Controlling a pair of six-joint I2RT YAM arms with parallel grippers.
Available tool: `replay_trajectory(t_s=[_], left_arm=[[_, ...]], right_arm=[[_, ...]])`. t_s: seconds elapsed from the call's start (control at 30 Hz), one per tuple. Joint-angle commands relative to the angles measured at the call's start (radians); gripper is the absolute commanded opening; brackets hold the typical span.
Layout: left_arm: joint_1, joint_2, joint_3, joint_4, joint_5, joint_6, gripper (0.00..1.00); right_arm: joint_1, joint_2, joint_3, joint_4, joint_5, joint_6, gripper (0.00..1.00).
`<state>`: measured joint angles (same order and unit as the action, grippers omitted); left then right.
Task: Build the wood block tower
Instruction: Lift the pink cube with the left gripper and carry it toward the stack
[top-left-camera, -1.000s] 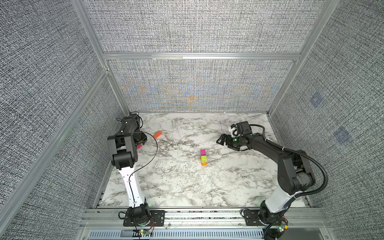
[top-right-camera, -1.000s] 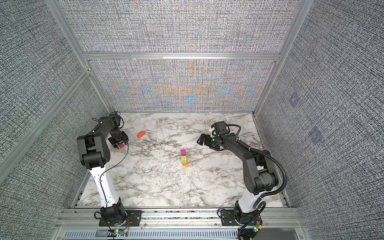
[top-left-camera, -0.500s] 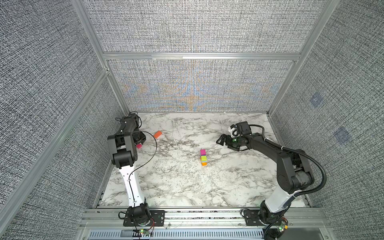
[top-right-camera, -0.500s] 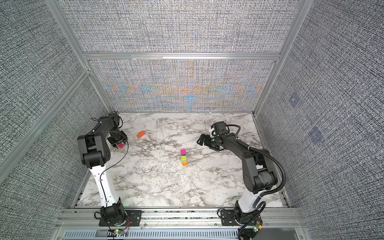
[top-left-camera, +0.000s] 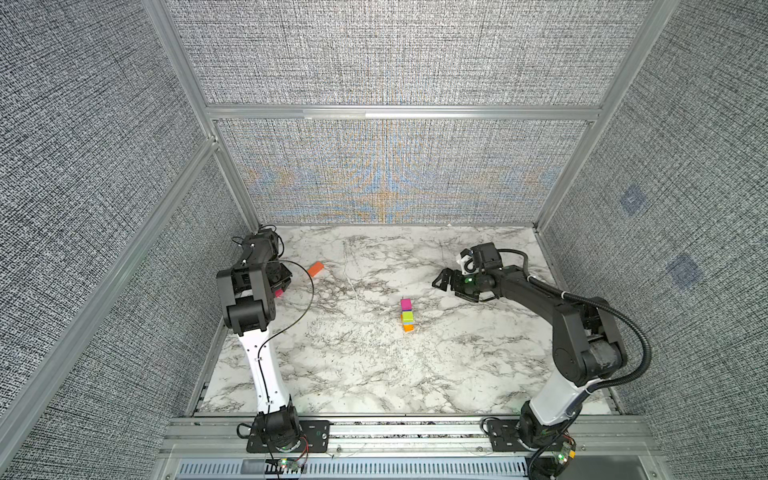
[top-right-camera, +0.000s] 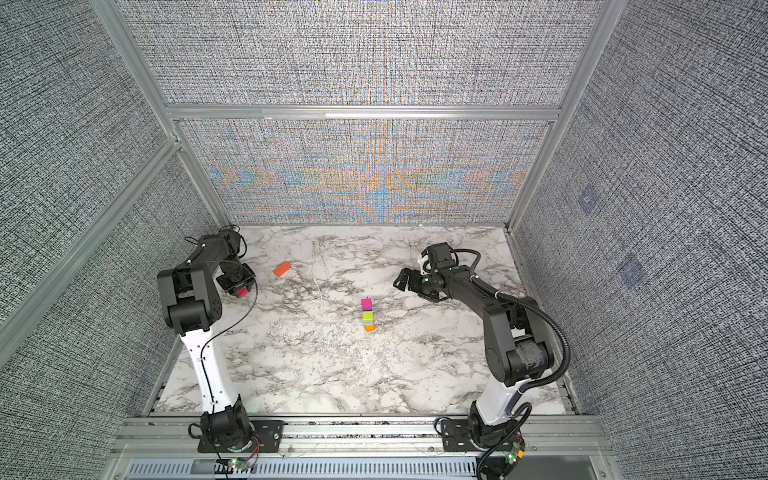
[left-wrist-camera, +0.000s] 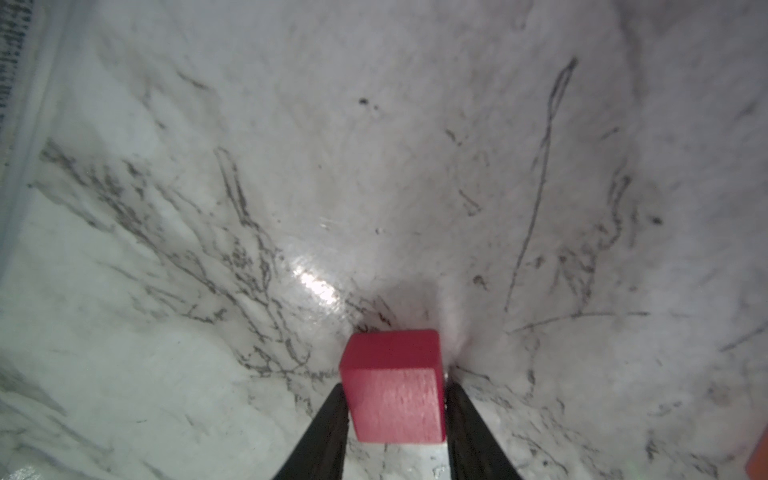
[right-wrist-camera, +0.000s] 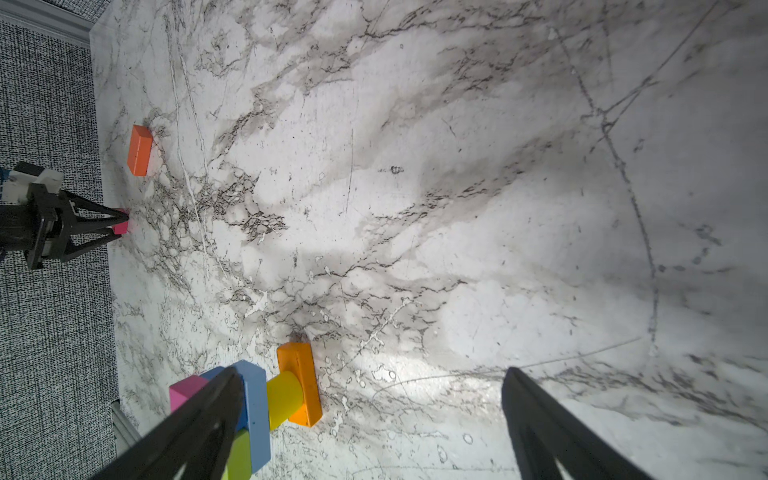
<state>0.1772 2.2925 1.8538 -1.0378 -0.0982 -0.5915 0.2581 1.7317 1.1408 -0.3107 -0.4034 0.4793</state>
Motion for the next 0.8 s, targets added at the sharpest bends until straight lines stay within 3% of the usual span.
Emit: replay_trajectory(t_s=[0.0, 0.53, 0.77], left_arm=[[0.001, 0.001, 0.007, 0.011, -0.003, 0.002, 0.37], [-0.011, -0.074, 0.052, -0.079, 0.082, 0.071, 0.32], [-0.085, -0.164, 0.055, -0.147, 0.100, 0.115, 0.32]], right_arm=[[0.000, 0.006, 0.013, -0.014, -0.002, -0.007, 0.99], [0.004, -0.054, 0.003, -0.039, 0.019, -0.011, 0.99], [0.017, -0.146, -0.046, -0.052, 0.035, -0.004, 0.99]])
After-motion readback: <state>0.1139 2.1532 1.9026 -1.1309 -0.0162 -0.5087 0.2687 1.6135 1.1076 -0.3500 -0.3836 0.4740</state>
